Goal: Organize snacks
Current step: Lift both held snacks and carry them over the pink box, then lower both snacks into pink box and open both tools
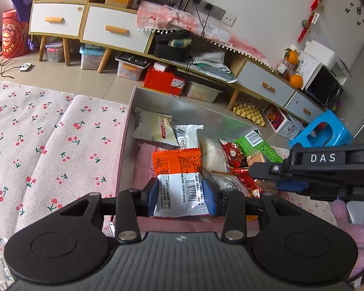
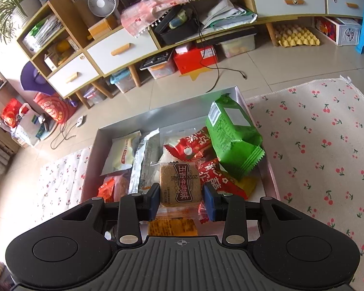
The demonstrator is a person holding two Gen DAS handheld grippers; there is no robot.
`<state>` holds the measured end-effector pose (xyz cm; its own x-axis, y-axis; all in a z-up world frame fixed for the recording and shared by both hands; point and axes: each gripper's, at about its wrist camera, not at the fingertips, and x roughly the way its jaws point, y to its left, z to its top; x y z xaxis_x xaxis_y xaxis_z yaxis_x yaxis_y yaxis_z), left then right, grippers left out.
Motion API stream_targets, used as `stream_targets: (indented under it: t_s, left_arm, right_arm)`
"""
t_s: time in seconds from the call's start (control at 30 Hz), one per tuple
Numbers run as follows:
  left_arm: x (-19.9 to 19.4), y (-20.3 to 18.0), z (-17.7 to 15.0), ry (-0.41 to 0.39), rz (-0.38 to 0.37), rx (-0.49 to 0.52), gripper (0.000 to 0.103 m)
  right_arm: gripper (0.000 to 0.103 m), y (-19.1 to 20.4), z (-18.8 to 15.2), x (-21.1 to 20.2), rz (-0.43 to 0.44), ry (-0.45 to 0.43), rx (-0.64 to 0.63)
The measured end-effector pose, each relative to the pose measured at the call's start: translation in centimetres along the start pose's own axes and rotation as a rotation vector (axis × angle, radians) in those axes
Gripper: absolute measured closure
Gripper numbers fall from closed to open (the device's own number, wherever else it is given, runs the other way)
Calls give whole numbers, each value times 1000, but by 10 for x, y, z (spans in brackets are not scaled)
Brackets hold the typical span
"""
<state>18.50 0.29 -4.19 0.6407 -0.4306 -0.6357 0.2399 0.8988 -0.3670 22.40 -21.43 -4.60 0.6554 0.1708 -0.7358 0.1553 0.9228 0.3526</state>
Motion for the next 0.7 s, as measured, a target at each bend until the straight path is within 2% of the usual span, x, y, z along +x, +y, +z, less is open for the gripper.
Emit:
stream_targets:
  t_s: [0.1, 0.23, 0.33, 0.7]
  left_arm:
    - [-1, 0, 0, -8, 16, 5, 64]
    - [-3, 1, -1, -16, 31, 10, 64]
    - [-5, 0, 0, -15, 30, 17, 63]
    - [-12, -10, -2, -22, 46, 76, 39]
  right_arm:
    - [67, 6, 5, 4, 3, -11, -2]
    - [65, 7, 11, 5, 70, -26, 39]
    - [64, 4, 13, 5, 89, -42, 77]
    - [51, -12, -4, -20, 75, -38, 64]
